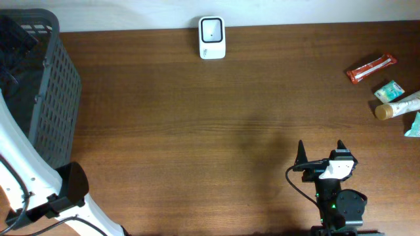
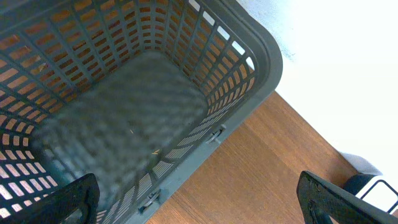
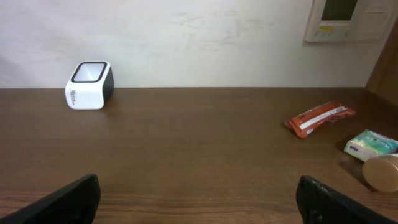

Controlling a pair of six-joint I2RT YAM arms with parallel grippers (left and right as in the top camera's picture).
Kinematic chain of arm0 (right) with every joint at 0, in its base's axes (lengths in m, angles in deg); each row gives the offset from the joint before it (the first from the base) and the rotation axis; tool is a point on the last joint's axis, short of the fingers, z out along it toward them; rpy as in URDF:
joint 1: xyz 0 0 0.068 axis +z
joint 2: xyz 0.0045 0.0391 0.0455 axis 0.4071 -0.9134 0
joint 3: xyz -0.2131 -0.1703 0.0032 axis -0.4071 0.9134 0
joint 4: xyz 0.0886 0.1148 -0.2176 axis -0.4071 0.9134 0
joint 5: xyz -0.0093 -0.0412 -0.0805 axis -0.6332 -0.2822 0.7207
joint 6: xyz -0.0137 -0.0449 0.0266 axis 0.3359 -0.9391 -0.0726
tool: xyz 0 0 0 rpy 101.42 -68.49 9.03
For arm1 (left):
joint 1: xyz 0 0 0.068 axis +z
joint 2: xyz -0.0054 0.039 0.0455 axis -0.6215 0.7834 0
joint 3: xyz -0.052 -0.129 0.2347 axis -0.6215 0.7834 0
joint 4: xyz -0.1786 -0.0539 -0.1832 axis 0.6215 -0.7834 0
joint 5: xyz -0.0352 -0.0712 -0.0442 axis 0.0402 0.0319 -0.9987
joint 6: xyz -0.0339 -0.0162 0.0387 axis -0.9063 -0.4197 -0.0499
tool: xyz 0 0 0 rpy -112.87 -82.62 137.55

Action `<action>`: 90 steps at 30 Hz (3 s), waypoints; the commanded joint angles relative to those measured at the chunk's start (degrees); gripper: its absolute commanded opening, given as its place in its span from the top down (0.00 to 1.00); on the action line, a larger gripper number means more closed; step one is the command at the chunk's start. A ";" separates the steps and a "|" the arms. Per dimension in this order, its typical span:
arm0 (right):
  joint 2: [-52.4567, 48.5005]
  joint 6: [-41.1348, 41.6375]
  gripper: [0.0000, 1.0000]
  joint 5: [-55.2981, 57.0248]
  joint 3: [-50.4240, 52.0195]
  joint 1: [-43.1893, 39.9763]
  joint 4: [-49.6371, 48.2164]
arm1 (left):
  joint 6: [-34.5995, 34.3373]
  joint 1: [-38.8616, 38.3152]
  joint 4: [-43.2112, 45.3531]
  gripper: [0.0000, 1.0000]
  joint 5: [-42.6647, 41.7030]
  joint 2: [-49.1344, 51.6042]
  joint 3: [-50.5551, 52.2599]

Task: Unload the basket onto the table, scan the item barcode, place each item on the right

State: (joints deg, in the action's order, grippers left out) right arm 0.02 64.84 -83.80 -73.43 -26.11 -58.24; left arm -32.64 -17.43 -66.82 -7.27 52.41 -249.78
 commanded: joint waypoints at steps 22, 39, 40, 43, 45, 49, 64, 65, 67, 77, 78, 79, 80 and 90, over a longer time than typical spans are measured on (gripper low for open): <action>0.48 -0.20 0.01 0.31 0.46 -0.35 0.20 | 21.22 -25.49 54.18 0.01 -1.31 -52.94 80.91; 0.48 -0.20 0.01 0.31 0.46 -0.35 0.20 | 25.24 -25.44 78.82 0.01 0.17 -93.59 138.22; 0.48 -0.20 0.01 0.31 0.46 -0.35 0.20 | 25.27 -25.44 81.94 0.01 0.17 -97.44 142.24; 0.48 -0.20 0.01 0.31 0.46 -0.35 0.20 | 27.80 -25.44 88.39 0.01 -0.04 -103.27 149.59; 0.48 -0.20 0.01 0.31 0.46 -0.35 0.20 | 31.63 -25.44 94.07 0.01 -0.94 -105.61 154.22; 0.48 -0.20 0.01 0.31 0.46 -0.35 0.20 | 33.86 -25.42 98.05 0.01 -0.87 -109.48 159.80; 0.48 -0.20 0.01 0.31 0.46 -0.35 0.20 | 24.39 -18.34 92.32 0.01 -1.55 -114.88 164.87; 0.48 -0.20 0.01 0.31 0.46 -0.35 0.20 | 24.26 -18.36 92.30 0.01 -1.97 -114.88 164.87; 0.48 -0.20 0.01 0.31 0.46 -0.35 0.20 | 24.26 -18.36 92.00 0.01 -3.96 -114.88 164.87; 0.48 -0.20 0.01 0.31 0.46 -0.35 0.20 | 25.42 -18.73 91.84 0.01 -6.54 -114.88 164.87; 0.48 -0.20 0.01 0.31 0.46 -0.35 0.20 | 26.16 -19.15 91.84 0.01 -6.54 -114.88 164.87; 0.48 -0.20 0.01 0.31 0.46 -0.35 0.20 | 26.99 -19.56 91.84 0.01 -6.54 -114.88 164.87; 0.48 -0.20 0.01 0.31 0.46 -0.35 0.20 | 27.58 -19.96 91.82 0.01 -6.51 -114.88 164.87; 0.48 -0.20 0.01 0.31 0.46 -0.35 0.20 | 22.21 -19.91 91.76 0.01 -5.81 -114.88 164.87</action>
State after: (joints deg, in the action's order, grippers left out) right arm 0.13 64.82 -83.80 -73.43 -26.17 -58.24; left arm -7.07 -37.19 25.14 -12.91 -61.95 -85.28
